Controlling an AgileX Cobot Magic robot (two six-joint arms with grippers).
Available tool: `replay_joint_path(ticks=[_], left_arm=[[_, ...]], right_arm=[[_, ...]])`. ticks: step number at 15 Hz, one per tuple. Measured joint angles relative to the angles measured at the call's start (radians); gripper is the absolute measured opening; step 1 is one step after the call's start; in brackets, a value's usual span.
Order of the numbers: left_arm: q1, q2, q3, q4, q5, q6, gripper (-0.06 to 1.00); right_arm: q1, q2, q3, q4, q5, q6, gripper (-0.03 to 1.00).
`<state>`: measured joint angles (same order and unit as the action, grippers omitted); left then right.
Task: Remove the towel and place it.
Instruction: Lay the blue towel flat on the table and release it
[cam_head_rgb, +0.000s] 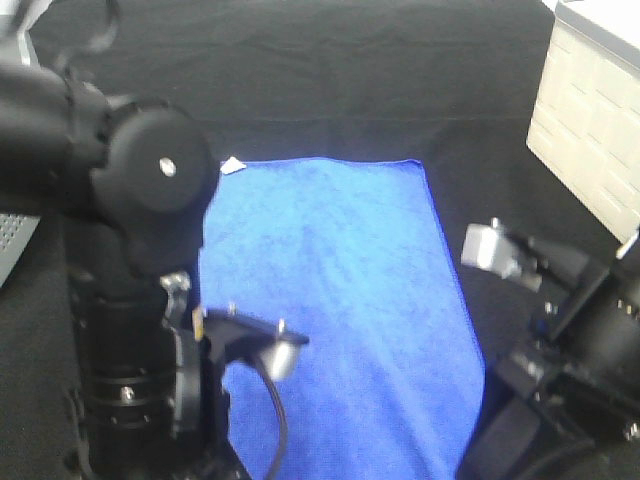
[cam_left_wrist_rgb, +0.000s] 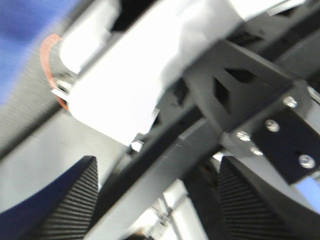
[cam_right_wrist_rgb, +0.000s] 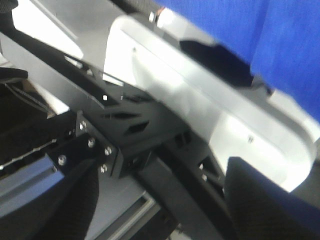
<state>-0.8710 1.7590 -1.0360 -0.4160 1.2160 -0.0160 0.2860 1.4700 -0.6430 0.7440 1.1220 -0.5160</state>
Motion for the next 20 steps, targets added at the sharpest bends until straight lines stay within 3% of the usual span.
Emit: replay_joint_path(ticks=[6,8,13,17,20], left_arm=[[0.012,-0.068,-0.119,0.217,0.0,-0.067,0.64],[0.083,-0.068,-0.156,0.235,0.0,-0.068,0.64],[0.352,-0.069,-0.235,0.242,-0.097,0.016,0.64],[0.488,-0.058,-0.301,0.24,-0.196,0.028,0.64],[0.575,0.041,-0.434,0.243,-0.234,0.039,0.68]], right_arm=[[-0.001,-0.075,-0.241,-0.176,-0.015,0.152,0.69],[-0.019,-0.076,-0.338,-0.215,-0.017,0.184,0.69],[-0.218,-0.017,-0.533,-0.197,0.016,0.157,0.69],[-0.233,0.13,-0.714,-0.203,0.043,0.156,0.69],[-0.233,0.333,-0.922,-0.213,0.091,0.156,0.74]])
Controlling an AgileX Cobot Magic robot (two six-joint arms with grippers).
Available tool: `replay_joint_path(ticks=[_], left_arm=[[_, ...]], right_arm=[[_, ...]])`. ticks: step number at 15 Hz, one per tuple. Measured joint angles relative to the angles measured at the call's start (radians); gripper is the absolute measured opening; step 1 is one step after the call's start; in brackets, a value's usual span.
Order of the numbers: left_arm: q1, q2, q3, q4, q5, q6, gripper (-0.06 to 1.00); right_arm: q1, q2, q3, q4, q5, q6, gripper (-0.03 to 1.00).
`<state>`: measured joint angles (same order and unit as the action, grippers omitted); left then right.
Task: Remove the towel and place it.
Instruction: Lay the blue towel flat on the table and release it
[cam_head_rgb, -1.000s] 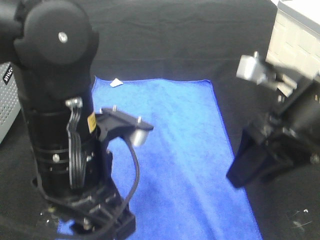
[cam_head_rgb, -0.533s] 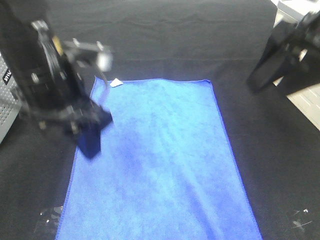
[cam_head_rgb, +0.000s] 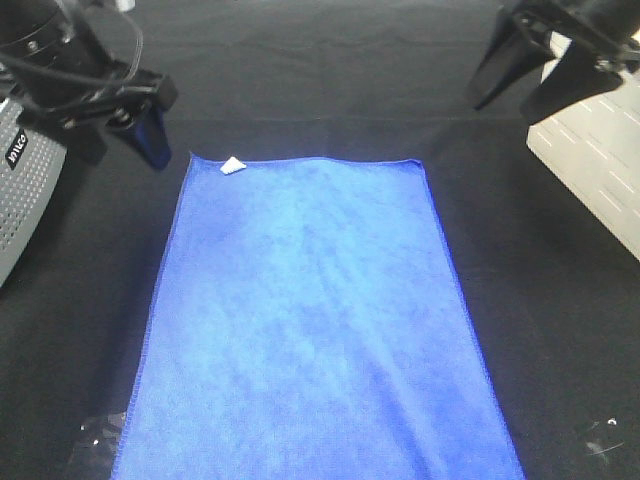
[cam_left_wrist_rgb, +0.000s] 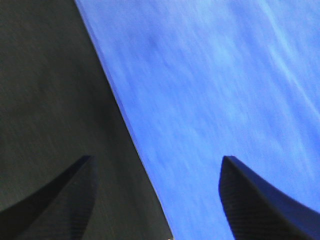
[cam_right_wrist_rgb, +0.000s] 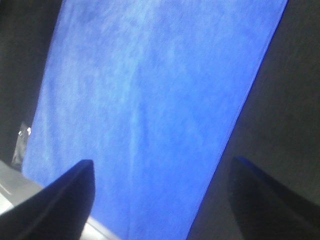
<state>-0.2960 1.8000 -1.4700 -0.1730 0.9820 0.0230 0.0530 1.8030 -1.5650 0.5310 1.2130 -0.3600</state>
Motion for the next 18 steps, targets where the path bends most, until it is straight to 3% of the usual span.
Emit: replay_joint_path(ticks=[3,7,10,14,18], left_arm=[[0.04,0.14,-0.145,-0.005,-0.023,0.003,0.81],[0.109,0.378,-0.372,-0.043,-0.012,0.018,0.82],[0.135,0.544,-0.577,-0.045,0.043,0.04,0.82],[0.168,0.708,-0.791,-0.07,0.09,0.049,0.82],[0.189,0.759,-0.827,-0.115,0.085,0.098,0.82]], right_arm=[[0.0,0.201,-0.216,-0.05,0.001,0.003,0.78],[-0.004,0.464,-0.54,-0.061,0.001,0.007,0.78],[-0.025,0.601,-0.682,-0.039,0.002,0.007,0.78],[-0.062,0.702,-0.761,0.001,0.001,-0.009,0.78],[-0.07,0.772,-0.761,0.038,0.001,-0.027,0.78]])
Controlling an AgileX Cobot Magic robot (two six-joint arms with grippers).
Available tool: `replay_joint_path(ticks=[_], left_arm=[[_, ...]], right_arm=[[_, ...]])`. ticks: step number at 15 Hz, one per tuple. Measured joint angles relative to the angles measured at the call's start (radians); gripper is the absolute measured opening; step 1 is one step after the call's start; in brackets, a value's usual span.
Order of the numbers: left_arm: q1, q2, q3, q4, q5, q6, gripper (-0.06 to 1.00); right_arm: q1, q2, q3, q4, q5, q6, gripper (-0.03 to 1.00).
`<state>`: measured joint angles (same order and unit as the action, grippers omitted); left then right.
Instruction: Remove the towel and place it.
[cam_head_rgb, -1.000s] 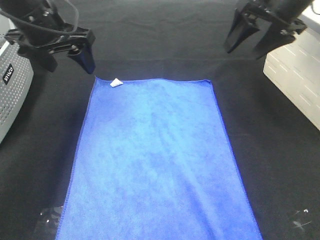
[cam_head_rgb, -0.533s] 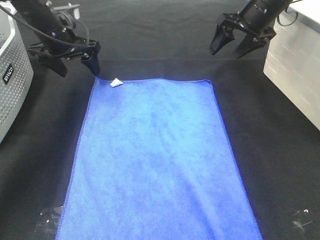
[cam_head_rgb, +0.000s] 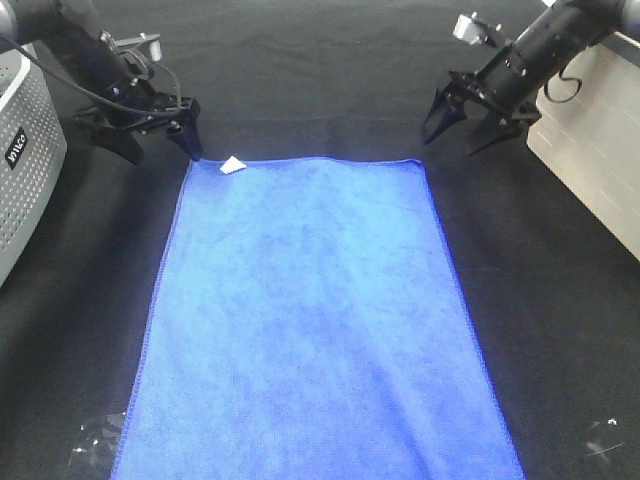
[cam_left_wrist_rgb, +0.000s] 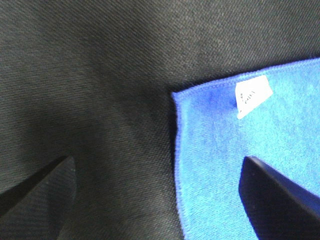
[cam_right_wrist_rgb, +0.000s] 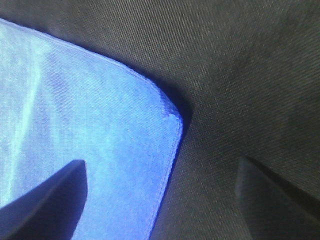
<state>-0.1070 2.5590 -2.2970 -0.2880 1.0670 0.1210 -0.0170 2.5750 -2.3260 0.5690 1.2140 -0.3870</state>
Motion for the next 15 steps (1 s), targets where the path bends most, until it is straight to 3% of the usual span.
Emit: replay_joint_path(ticks=[6,8,15], left_arm=[[0.0,0.055,-0.001,-0.031,-0.085,0.062,0.82],[0.0,0.071,-0.002,-0.062,-0.089,0.108,0.82],[0.003,0.081,-0.01,-0.079,-0.08,0.125,0.82]], right_arm=[[0.0,0.075,0.0,0.005,-0.001,0.056,0.78],[0.0,0.081,-0.001,0.008,-0.003,0.062,0.78],[0.0,0.09,-0.011,0.008,0.003,0.064,0.78]])
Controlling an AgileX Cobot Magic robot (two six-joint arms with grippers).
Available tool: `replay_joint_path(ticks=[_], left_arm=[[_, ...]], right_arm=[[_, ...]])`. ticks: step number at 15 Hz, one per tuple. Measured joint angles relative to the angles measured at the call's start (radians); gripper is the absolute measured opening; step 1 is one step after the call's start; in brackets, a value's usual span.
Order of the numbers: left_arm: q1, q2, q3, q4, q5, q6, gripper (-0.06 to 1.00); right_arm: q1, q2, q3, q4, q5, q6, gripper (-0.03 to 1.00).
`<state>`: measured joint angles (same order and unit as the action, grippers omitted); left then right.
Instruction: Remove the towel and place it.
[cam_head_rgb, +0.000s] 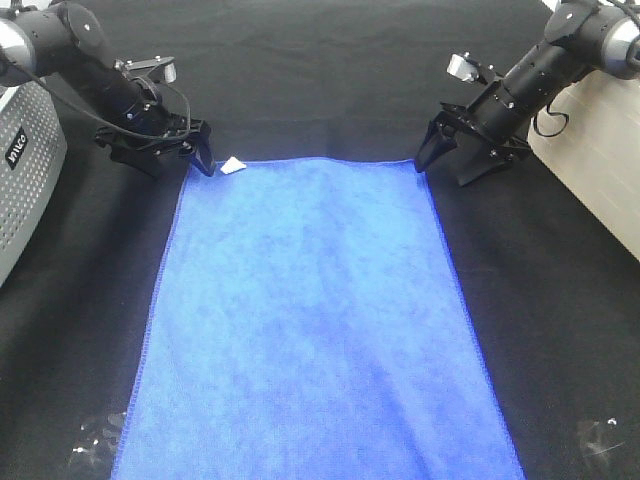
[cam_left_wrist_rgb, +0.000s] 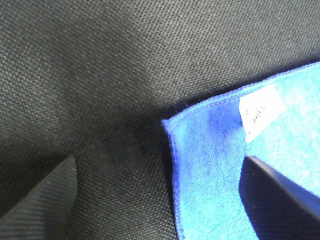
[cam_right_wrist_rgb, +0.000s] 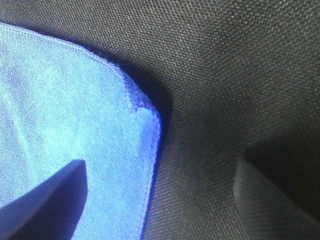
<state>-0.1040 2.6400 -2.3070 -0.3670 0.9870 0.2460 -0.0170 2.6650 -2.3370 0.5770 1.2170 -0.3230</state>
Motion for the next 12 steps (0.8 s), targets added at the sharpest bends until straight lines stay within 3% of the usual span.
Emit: replay_joint_path(ticks=[7,12], left_arm=[[-0.035,0.0,0.0,-0.017,0.002,-0.021,0.82],[-0.088,0.002,-0.001,-0.03,0.002,-0.042,0.77]], right_arm=[[0.0,0.001,0.0,0.029,-0.001,0.0,0.78],[0.085,0.007,0.0,0.029,-0.038,0.0,0.78]])
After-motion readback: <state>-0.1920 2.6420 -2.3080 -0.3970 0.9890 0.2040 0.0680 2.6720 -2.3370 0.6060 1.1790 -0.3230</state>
